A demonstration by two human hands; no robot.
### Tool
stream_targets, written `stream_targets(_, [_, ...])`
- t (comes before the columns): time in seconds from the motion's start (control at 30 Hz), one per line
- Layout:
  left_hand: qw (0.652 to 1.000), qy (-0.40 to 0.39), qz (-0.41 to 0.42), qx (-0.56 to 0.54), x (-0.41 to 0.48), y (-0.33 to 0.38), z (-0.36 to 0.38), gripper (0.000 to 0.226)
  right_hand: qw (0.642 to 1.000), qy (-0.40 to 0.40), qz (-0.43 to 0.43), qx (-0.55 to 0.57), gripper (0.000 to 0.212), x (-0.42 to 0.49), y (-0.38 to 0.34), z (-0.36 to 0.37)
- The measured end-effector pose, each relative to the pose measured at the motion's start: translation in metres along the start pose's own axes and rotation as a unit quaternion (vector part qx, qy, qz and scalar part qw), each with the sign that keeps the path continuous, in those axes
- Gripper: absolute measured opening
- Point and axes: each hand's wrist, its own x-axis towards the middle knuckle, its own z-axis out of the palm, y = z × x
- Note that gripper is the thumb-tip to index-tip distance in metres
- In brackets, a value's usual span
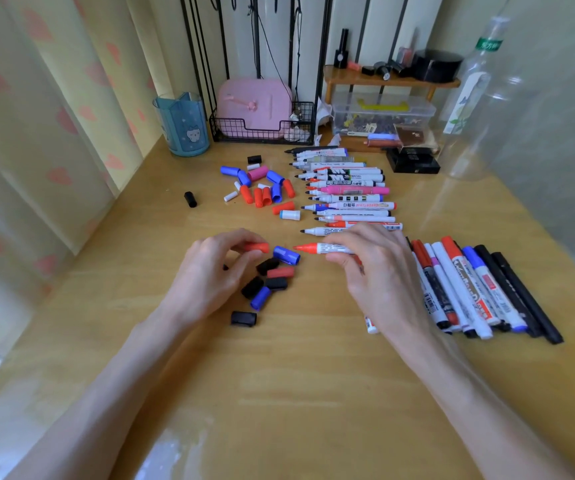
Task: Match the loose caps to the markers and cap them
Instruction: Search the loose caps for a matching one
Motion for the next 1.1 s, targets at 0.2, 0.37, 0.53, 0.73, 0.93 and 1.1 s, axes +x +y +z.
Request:
stream_targets(0.2, [0.996, -0.007, -0.027, 0.079, -0.001, -0.022, 0.004, 0.016, 0.999, -0.021, 0.031, 0.008, 0.020, -0.003, 0.000, 0.003])
stream_targets(0.37, [0.997, 0.011, -0.007, 0.076, -0.002, -0.018, 0.005, 0.015, 0.999, -0.028, 0.038, 0.023, 0.020, -0.004, 0.001, 0.002])
stream_targets(0.53, [0.999, -0.014, 0.023, 0.041, -0.002, -0.001, 0.015, 0.033, 0.999, -0.035, 0.040, 0.008, 0.022, -0.004, 0.002, 0.002])
stream_targets(0.73, [0.995, -0.021, 0.020, 0.091, -0.001, 0.004, 0.027, 0.035, 0.998, -0.054, 0.040, -0.016, 0.022, -0.004, 0.004, -0.001])
stream_targets(0.93, [0.995, -0.028, 0.041, 0.084, -0.003, 0.006, 0.032, 0.033, 0.995, -0.083, 0.042, -0.021, 0.021, -0.005, 0.004, 0.000])
stream_targets(1.1, [0.999, -0.024, 0.045, 0.016, -0.004, 0.006, 0.030, 0.019, 0.995, -0.090, 0.045, -0.020, 0.020, -0.005, 0.002, 0.000])
